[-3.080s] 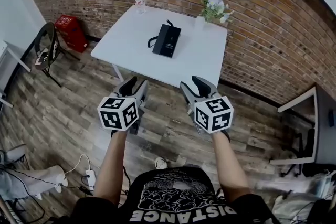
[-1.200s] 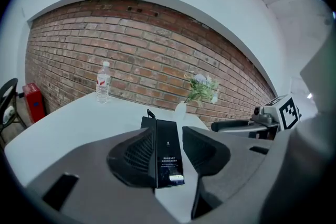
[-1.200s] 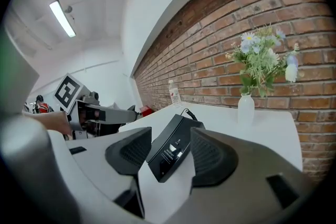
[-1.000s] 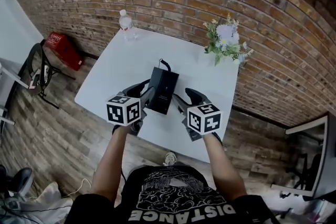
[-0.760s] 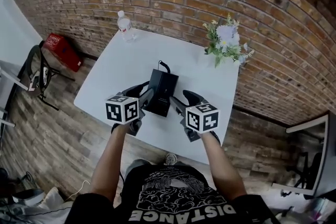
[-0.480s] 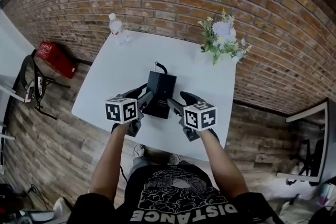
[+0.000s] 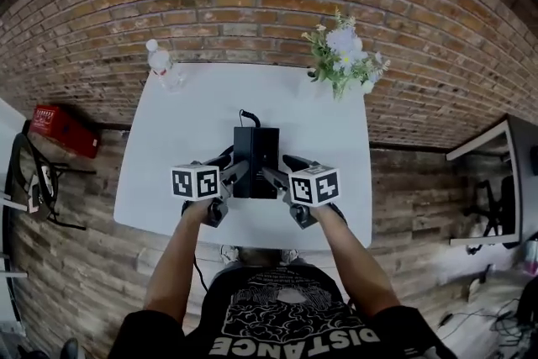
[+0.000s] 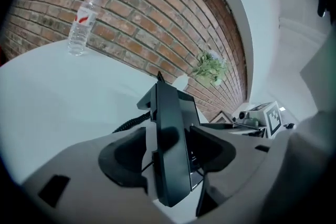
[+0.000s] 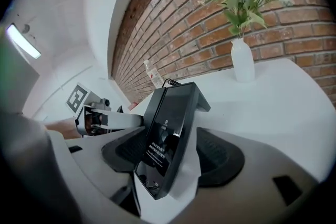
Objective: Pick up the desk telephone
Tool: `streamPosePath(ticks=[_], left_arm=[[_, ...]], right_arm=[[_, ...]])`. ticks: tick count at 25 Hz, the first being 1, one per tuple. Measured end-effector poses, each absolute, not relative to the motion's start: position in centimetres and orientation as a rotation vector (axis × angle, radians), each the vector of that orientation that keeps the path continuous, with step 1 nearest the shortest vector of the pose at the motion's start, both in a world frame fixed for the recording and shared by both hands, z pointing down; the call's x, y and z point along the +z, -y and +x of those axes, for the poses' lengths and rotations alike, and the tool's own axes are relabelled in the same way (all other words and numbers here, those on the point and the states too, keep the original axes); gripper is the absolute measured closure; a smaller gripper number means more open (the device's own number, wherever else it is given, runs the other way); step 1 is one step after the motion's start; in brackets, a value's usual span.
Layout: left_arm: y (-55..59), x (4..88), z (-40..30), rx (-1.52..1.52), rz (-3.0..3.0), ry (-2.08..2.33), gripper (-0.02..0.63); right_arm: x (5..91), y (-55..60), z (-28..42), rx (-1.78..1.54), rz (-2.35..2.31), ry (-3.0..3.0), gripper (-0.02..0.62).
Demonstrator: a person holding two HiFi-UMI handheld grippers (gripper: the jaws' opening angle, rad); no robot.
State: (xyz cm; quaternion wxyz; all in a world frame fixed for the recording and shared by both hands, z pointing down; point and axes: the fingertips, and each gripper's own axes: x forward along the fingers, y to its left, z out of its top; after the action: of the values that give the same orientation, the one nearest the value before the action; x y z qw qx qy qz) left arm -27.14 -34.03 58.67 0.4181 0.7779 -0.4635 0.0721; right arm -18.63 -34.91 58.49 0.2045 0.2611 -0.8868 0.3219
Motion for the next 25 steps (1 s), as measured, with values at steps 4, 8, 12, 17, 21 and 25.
streamPosePath(ticks=[4,8,12,17,21,25], left_arm=[[34.4,59.6,-26.7,0.183,1.963,1.07,0.36],[34.7,60.5,-26.3,0.202,1.966,0.999,0.36],[34.9,60.9,-25.9,0.193,1.957,0.921,0.36],[35.1,60.8,-25.6,0.202,1.957,0.849,0.366],[35.1,60.7,-25.0,0.186,1.947,0.801,0.402],[35.1,60.6,-25.0,0.175,1.943,0.806,0.405]], right_arm=[[59.7,35.0,-19.2,0.941,0.768,2.432,0.318],[60.8,34.9,-20.0,0.967,0.802,2.398,0.318],[61.2,34.9,-20.2,1.036,0.846,2.387,0.318],[61.3,34.8,-20.3,1.083,0.846,2.387,0.319],[61.3,34.8,-20.4,1.119,0.855,2.404,0.322],[61.3,34.8,-20.4,1.141,0.863,2.417,0.324]])
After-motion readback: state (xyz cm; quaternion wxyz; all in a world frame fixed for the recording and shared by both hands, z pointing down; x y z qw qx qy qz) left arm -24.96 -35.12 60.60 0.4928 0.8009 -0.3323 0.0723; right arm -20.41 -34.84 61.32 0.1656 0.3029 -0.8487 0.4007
